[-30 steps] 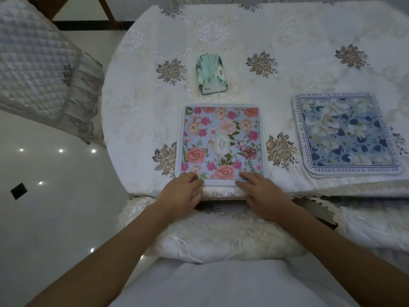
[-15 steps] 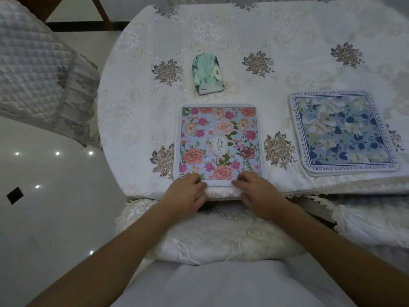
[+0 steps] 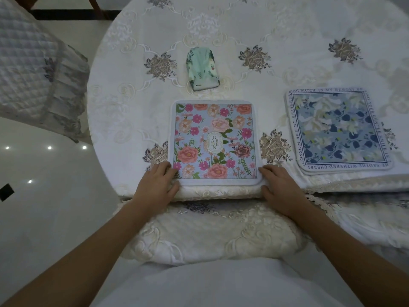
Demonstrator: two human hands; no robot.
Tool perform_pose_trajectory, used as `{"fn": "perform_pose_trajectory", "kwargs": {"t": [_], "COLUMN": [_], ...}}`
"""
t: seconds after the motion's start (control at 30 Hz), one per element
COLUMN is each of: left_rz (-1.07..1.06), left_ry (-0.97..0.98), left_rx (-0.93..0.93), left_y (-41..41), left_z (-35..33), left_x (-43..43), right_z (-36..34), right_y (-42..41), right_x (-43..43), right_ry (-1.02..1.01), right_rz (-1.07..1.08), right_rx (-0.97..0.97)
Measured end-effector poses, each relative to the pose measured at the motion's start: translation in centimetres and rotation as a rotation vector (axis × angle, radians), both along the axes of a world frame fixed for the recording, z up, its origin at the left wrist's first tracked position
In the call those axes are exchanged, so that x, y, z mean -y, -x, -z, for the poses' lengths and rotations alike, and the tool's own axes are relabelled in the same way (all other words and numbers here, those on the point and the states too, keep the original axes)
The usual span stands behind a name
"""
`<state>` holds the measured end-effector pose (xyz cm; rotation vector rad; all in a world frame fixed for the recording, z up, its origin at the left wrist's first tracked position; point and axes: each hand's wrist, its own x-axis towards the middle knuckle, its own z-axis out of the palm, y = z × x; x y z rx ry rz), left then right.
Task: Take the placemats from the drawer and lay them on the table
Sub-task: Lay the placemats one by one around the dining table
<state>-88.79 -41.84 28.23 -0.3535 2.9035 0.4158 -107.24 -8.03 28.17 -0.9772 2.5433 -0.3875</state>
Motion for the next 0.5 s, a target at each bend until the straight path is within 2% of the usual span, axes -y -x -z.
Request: {"fn": "perform_pose_trajectory", "kwargs": {"t": [0.5], "left_rz": [-0.095], "left_ry": [-0.04], "left_rx": [0.008], "left_y": [7.5], "left_z": [0.5], "left_x": [3.2], "right_z": [1.1], "right_y": [7.4], "right_x": [7.0], "right_ry": [-0.082], "right_rz": [0.006], "right_rx": [-0.083]}}
